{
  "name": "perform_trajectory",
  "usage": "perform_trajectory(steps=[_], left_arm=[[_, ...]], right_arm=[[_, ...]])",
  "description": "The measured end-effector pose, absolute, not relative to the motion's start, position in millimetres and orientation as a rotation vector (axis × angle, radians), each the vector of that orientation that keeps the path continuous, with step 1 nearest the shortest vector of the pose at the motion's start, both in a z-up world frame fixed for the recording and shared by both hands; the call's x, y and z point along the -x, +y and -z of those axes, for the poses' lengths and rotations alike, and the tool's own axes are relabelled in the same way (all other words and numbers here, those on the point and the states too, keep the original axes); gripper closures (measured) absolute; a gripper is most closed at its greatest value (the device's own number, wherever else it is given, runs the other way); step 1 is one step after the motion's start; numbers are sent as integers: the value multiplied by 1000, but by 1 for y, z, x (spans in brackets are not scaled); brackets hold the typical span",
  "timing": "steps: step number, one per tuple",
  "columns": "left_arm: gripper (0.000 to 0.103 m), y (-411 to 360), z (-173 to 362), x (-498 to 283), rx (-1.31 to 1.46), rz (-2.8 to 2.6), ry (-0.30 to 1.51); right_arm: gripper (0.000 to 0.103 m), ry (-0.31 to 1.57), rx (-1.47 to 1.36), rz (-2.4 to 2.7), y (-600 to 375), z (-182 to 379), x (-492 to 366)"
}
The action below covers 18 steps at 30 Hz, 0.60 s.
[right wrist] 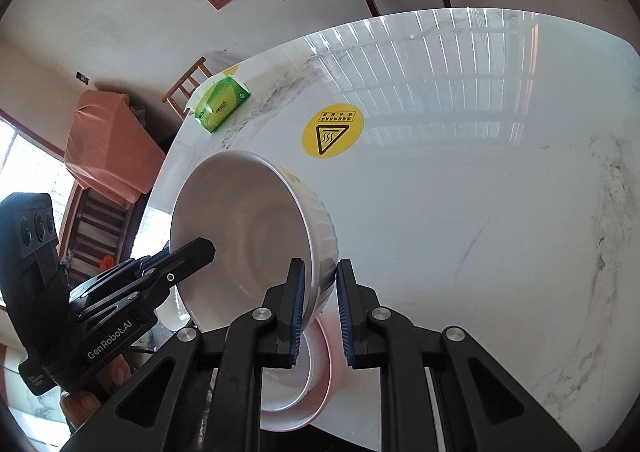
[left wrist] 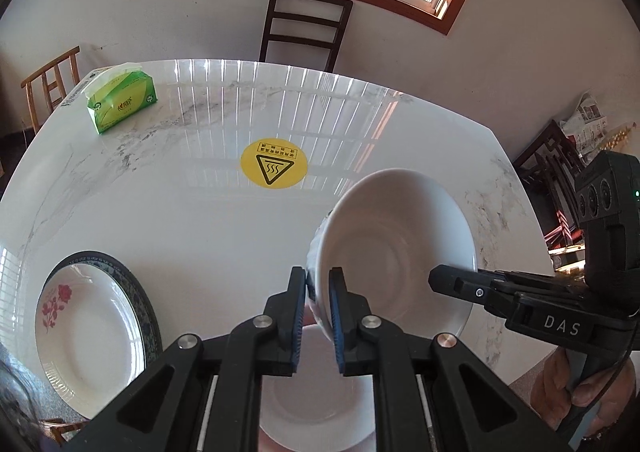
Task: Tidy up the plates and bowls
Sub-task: 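Carry the dog-print bowl over the stacked pink and Rabbit bowls, then lower the dog-print bowl into the Rabbit bowl and open both grippers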
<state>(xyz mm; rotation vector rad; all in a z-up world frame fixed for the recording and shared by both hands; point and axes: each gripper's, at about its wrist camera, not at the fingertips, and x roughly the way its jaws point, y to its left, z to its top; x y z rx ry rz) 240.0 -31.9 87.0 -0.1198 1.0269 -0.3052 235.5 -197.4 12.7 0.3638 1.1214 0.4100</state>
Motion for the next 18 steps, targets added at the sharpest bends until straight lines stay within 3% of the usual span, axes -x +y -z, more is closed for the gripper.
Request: perform_trajectory(steps=[18], left_arm=[[90, -7, -69, -174, 152, 316, 1086]], right_arm=[[87, 1157, -320, -424, -175, 0, -176]])
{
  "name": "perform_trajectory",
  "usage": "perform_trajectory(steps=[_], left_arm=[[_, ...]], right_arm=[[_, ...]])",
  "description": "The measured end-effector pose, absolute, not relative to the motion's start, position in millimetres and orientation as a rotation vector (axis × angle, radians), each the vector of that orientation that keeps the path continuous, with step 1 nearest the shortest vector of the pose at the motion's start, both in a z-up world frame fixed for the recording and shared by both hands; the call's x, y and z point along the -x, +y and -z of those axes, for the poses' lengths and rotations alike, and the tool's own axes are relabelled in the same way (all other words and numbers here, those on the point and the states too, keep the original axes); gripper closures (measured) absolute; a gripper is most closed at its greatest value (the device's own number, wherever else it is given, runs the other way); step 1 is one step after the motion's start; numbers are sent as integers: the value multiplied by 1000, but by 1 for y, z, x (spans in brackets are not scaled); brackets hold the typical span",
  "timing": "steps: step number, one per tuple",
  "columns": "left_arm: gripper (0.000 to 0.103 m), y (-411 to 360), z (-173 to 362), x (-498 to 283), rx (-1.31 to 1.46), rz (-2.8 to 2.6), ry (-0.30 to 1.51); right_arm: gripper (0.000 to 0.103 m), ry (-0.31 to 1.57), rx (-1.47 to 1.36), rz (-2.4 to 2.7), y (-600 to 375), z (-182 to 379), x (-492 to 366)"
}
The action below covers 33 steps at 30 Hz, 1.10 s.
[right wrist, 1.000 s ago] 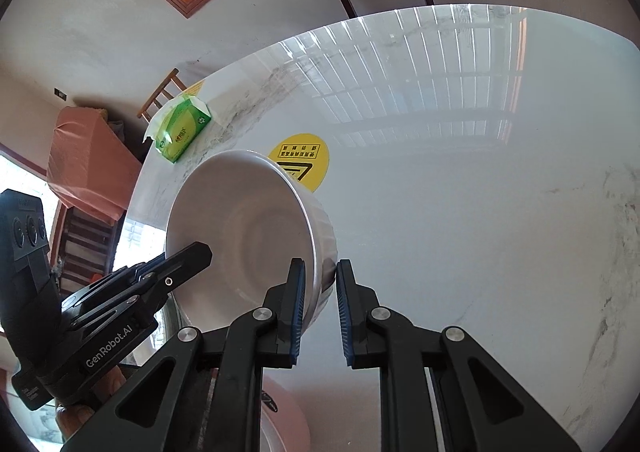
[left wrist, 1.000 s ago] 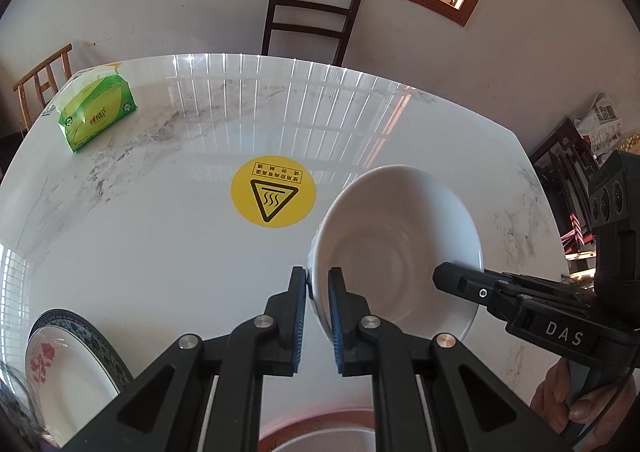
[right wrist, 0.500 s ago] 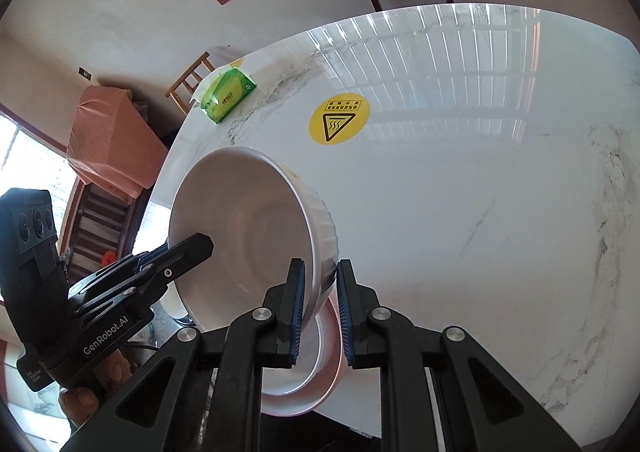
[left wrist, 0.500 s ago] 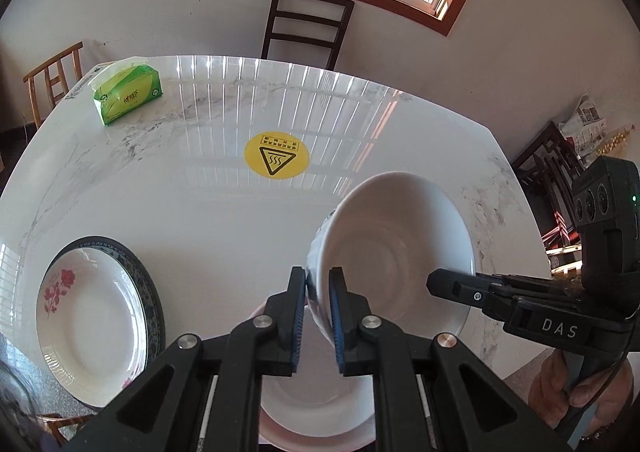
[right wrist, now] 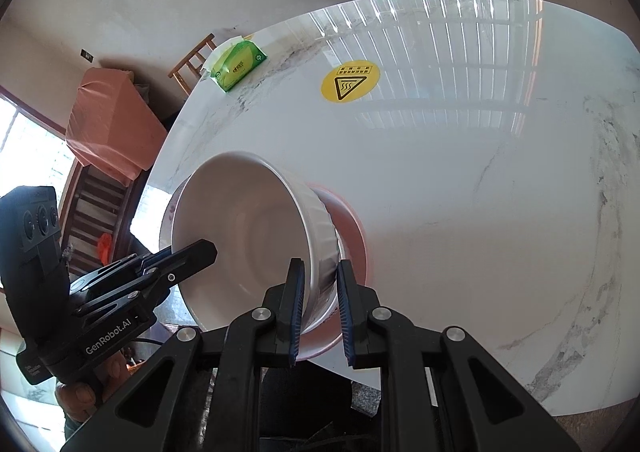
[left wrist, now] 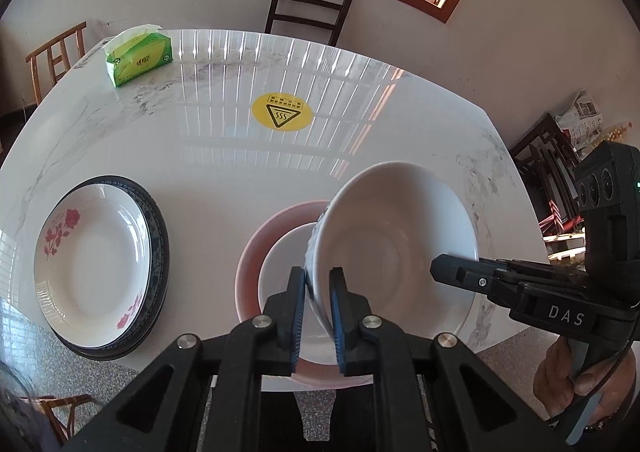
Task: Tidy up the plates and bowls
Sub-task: 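Lower the dog-print bowl into the Rabbit bowl and open both grippers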
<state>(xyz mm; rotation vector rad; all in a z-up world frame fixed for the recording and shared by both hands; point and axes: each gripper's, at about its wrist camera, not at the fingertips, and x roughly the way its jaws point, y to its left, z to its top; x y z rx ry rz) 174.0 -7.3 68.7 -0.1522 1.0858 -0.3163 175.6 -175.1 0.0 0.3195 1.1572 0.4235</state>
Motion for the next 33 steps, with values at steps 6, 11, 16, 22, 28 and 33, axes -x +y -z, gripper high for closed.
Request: perform_trajectory(steps=[6, 11, 16, 22, 28, 33], left_arm=[[90, -2, -60, -165, 169, 313, 1104], [90, 2, -55, -163, 176, 307, 1115], [90, 3, -50, -161, 180, 309, 1129], [90, 5, -49, -162, 189, 305, 1133], [90, 5, -46, -163, 194, 305, 1143], [90, 5, -46, -163, 198, 300, 1143]], right_arm=[[87, 1163, -311, -419, -170, 3, -170], [87, 1170, -307, -414, -166, 8, -168], [87, 1176, -304, -411, -163, 11, -169], [87, 1181, -306, -410, -161, 13, -170], [87, 1185, -302, -407, -158, 17, -170], [87, 1186, -300, -406, -156, 18, -169]])
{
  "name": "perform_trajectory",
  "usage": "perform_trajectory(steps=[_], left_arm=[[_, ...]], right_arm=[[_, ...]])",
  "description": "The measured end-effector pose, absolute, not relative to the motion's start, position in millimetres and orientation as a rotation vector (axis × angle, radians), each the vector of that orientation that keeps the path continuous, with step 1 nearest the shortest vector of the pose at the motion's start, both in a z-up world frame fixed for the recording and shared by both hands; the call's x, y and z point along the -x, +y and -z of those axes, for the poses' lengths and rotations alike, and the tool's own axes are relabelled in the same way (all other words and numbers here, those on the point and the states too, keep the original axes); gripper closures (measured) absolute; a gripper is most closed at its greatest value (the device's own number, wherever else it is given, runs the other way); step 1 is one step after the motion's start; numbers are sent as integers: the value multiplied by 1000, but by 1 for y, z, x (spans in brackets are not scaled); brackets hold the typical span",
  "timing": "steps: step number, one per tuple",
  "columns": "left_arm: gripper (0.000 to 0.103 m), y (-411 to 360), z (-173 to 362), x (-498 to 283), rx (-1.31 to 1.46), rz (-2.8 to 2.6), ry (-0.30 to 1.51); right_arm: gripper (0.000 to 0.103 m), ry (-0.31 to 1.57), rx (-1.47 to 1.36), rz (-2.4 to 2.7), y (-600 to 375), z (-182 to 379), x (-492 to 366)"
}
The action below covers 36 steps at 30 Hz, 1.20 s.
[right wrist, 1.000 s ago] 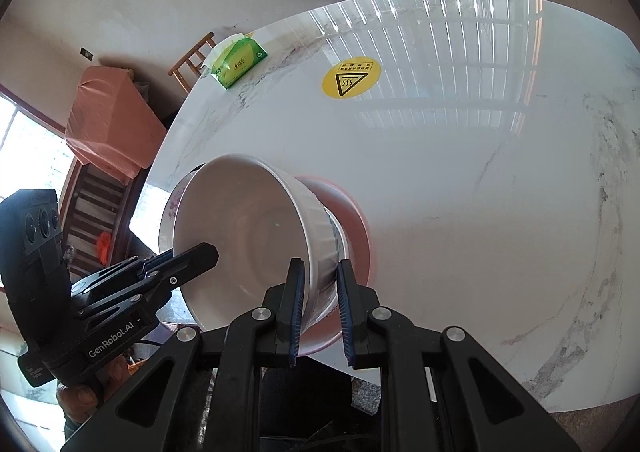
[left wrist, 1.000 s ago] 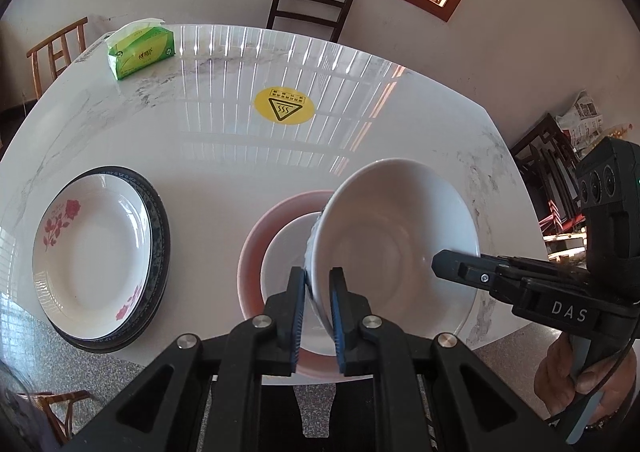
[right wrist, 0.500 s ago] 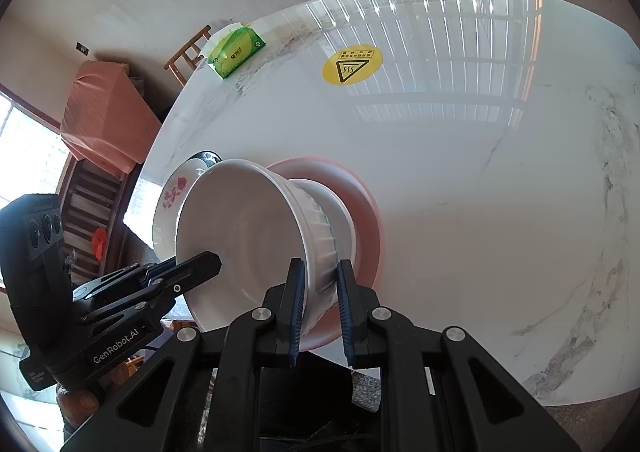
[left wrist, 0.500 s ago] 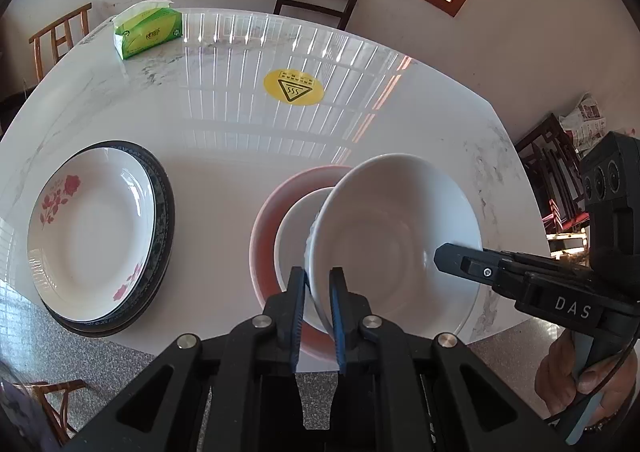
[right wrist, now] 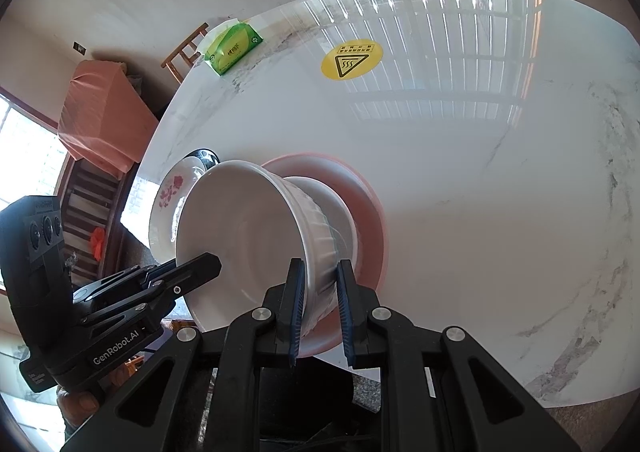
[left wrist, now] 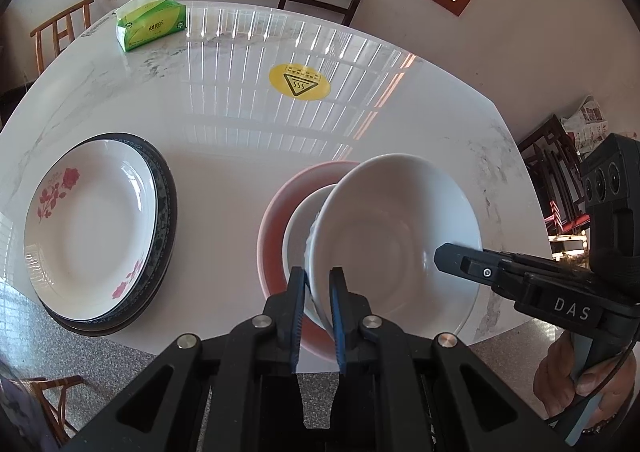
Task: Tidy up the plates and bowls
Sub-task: 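Lower the dog-print bowl into the Rabbit bowl and open both grippers, then lift both open grippers and move them to the rim of the bowl stack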
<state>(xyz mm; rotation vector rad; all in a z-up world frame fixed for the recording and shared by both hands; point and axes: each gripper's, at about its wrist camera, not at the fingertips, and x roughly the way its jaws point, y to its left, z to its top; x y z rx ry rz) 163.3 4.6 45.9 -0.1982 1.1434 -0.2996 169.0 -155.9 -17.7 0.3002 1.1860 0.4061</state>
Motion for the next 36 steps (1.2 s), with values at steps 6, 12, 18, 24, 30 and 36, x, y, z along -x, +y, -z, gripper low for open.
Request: perform_trajectory(steps=[6, 12, 18, 24, 30, 36], left_arm=[[90, 4, -44, -164, 192, 298, 1147], [88, -1, -42, -163, 160, 288, 1135], [86, -3, -44, -162, 129, 288, 1107], [81, 4, -53, -156, 128, 286, 1038], [67, 21, -57, -143, 161, 287, 972], [66, 37, -46, -128, 199, 265, 955]], right_arm=[[87, 1189, -303, -404, -155, 21, -169], [87, 1188, -303, -403, -156, 22, -169], [86, 1174, -287, -392, -158, 24, -169], [86, 1069, -265, -409, -161, 10, -155], [85, 926, -290, -398, -172, 8, -124], [81, 819, -279, -334, -179, 24, -88]])
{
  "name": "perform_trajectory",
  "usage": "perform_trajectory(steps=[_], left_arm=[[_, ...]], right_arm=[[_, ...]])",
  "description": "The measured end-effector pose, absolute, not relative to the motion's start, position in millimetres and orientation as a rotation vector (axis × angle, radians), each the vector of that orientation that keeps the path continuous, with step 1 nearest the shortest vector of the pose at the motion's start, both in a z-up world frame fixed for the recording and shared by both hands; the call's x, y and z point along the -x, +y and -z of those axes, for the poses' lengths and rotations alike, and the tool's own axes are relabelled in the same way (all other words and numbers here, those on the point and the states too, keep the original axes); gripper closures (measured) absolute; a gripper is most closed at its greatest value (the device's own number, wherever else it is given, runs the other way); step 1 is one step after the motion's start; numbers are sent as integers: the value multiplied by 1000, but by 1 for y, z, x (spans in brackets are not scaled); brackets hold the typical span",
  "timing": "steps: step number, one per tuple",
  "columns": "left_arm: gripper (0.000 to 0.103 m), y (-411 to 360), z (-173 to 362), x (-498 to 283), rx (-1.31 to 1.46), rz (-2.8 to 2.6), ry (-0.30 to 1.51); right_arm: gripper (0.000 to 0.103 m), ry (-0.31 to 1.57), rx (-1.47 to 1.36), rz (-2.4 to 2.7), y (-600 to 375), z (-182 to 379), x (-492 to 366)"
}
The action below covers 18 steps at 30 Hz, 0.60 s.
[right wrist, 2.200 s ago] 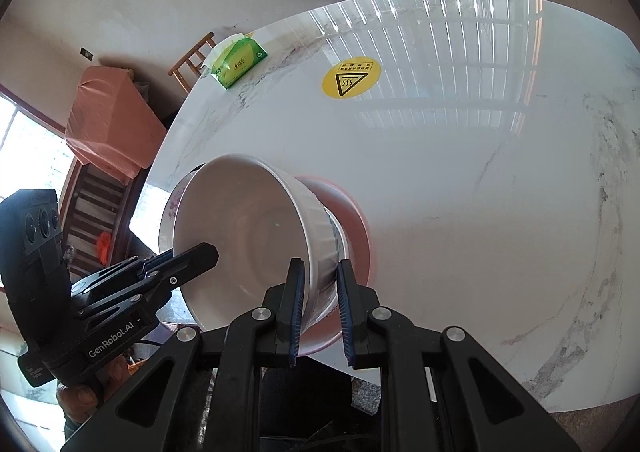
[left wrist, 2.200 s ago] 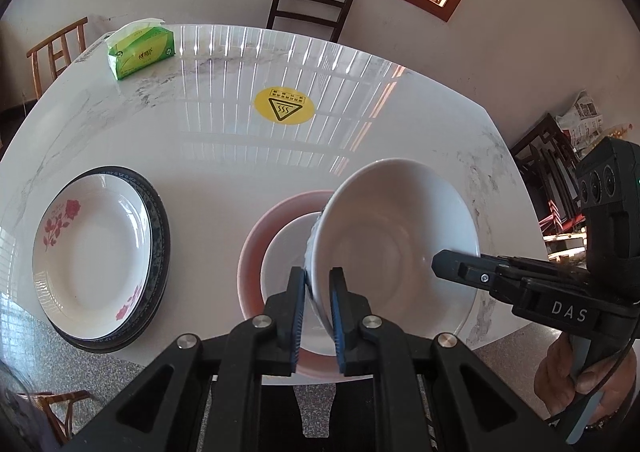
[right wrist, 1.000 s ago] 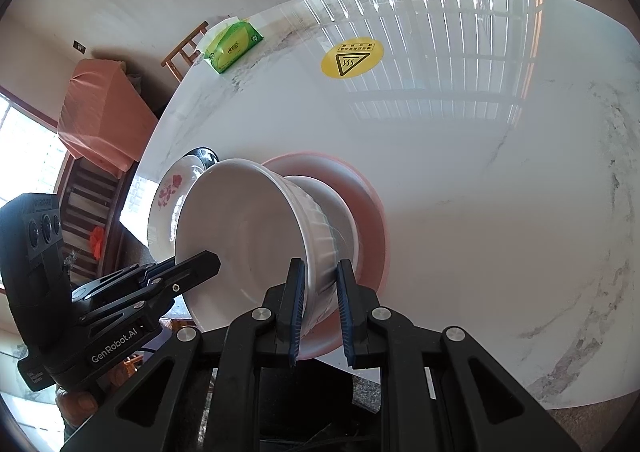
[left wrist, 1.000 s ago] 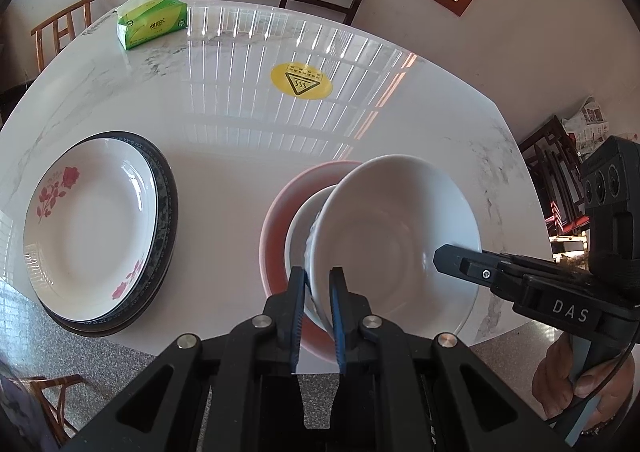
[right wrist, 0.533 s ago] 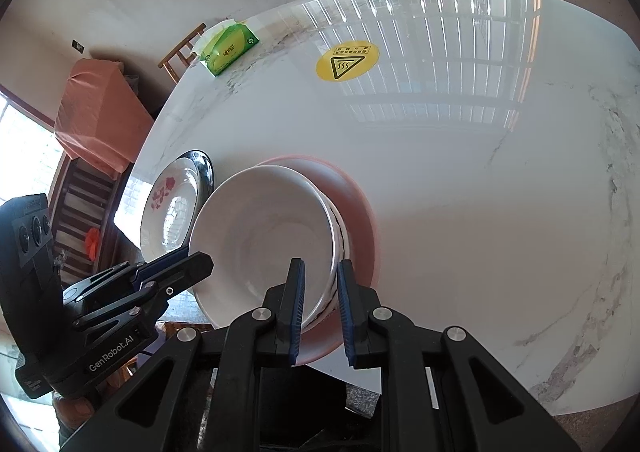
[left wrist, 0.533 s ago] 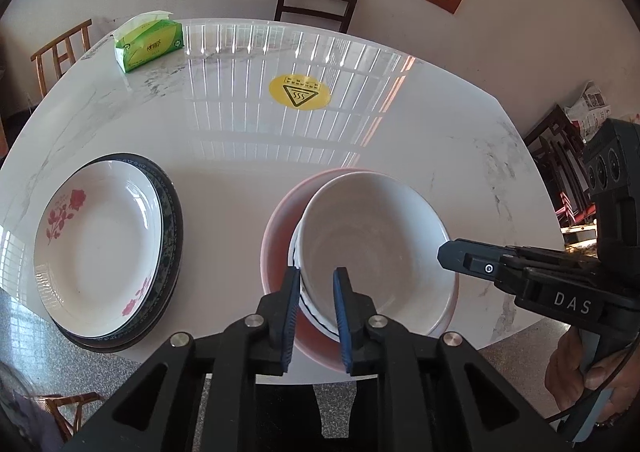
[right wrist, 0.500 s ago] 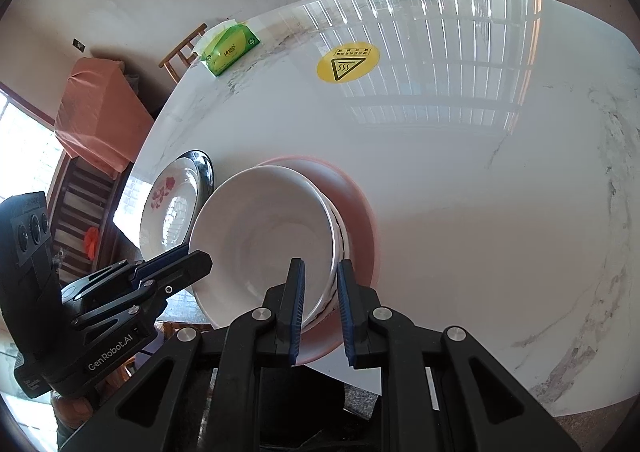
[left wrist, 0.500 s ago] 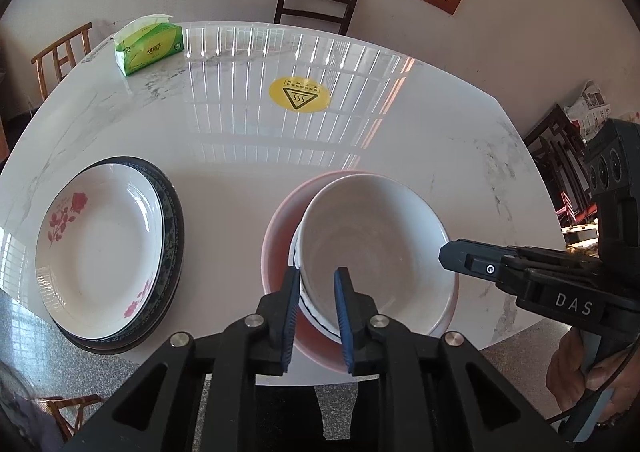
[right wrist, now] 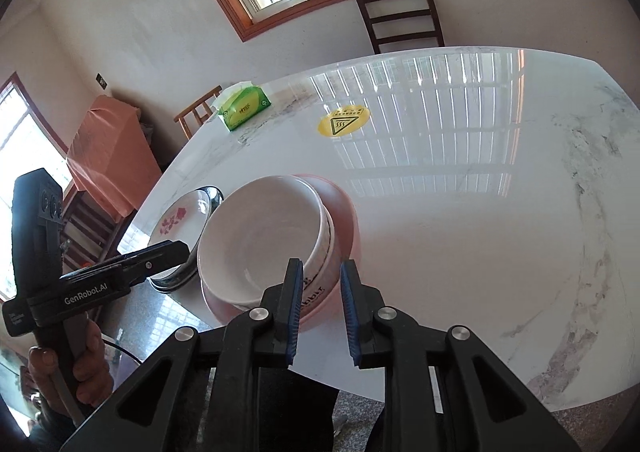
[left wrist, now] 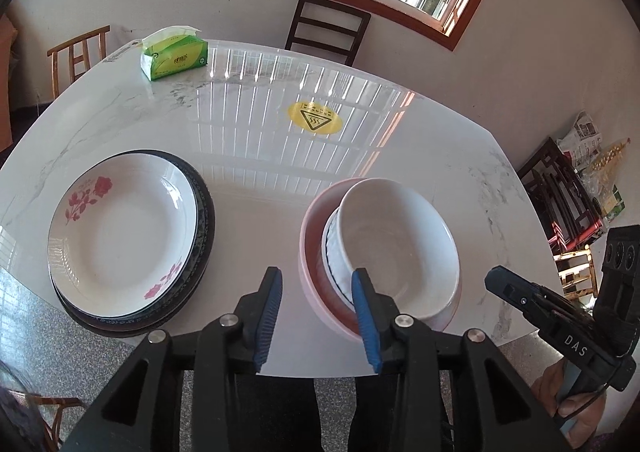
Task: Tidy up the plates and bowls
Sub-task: 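Lift both open grippers and move them to the rim of the bowl stack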
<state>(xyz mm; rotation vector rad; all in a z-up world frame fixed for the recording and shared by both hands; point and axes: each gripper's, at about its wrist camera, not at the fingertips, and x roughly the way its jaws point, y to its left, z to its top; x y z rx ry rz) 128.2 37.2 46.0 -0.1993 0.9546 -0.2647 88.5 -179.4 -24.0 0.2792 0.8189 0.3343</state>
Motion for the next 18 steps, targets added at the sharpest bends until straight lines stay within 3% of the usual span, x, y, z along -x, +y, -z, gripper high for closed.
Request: perform_trajectory(steps=[3, 16, 18], left_arm=[[64, 39, -43, -120, 165, 213, 920], [60, 32, -27, -122, 48, 120, 871], [60, 32, -25, -122, 40, 113, 871]], right_arm=[[76, 771, -247, -286, -184, 26, -75], [76, 787, -238, -277, -193, 40, -78], [72, 794, -244, -283, -191, 41, -81]])
